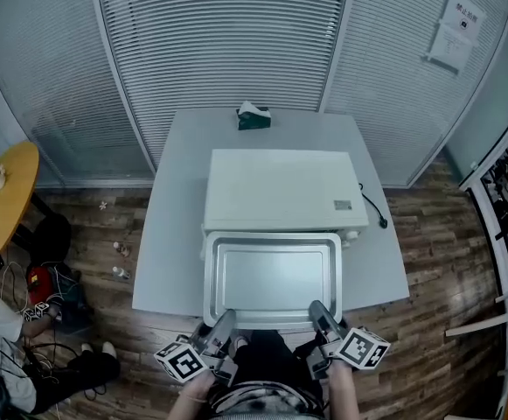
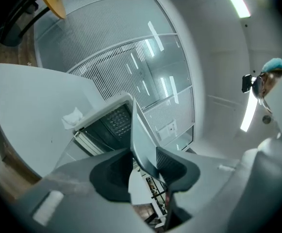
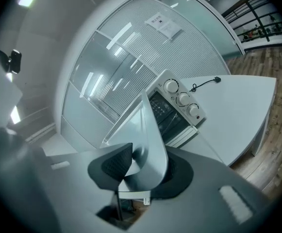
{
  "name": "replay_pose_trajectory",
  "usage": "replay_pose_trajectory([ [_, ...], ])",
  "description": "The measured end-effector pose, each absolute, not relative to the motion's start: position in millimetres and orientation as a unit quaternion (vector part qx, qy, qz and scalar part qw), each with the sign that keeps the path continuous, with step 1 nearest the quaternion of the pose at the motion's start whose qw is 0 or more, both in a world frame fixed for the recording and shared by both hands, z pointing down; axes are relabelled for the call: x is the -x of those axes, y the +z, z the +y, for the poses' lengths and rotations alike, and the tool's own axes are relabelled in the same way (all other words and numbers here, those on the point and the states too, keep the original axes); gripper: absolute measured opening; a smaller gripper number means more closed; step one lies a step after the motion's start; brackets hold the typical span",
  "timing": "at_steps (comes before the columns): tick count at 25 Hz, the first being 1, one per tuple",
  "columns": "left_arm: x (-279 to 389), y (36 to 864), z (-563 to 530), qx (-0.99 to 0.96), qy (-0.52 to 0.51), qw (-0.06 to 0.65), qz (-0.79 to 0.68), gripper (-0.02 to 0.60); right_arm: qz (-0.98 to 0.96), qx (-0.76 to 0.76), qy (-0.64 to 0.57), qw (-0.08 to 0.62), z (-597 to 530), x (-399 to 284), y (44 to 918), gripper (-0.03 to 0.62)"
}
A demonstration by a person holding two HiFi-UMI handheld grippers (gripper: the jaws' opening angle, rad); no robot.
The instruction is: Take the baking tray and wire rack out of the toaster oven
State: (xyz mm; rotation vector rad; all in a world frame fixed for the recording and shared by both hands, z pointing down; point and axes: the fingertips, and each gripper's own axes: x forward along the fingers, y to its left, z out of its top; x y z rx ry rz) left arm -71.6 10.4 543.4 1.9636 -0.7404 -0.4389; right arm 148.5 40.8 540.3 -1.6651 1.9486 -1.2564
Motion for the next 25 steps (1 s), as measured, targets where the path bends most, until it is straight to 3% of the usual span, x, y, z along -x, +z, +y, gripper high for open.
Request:
replay_pose_trajectory([
  [16, 52.8, 492.5, -63.2, -0.793, -0.195, 0.481, -0.317, 0.149, 0.659, 0.559, -0.470, 0.182, -34.1, -166.4, 502.4, 0.124],
  [22, 48.8, 481.3, -91.3, -0.775, -0.224, 0.495, -0.322, 0.147, 0.675, 0.561, -0.450, 0.165, -57.9, -172.9, 487.0, 0.169],
  [25, 41.9, 478.8, -106.0, -0.770, -0.235, 0.499, -0.321, 0.147, 0.699, 0.582, -0.399, 0.117, -74.9, -182.6, 480.9, 0.186],
])
